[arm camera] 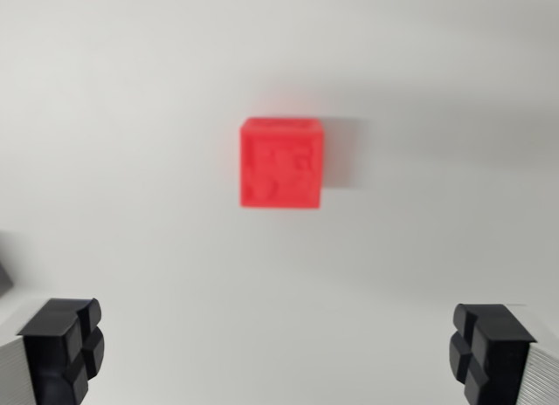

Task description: Destack cube

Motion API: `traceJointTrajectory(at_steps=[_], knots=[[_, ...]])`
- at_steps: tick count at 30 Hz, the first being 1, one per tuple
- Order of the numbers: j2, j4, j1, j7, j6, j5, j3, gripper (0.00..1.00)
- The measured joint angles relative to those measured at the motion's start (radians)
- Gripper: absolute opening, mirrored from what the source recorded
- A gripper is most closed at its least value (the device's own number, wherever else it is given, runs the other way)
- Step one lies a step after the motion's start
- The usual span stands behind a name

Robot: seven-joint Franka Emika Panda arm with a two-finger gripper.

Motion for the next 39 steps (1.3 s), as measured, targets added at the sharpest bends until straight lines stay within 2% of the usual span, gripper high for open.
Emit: traceJointTrajectory(at_steps=[19,39], knots=[[-0.064,0.067,0.0,0.0,-0.131,0.0,0.0,1.0],[-0.072,0.085,0.0,0.0,-0.158,0.0,0.0,1.0]])
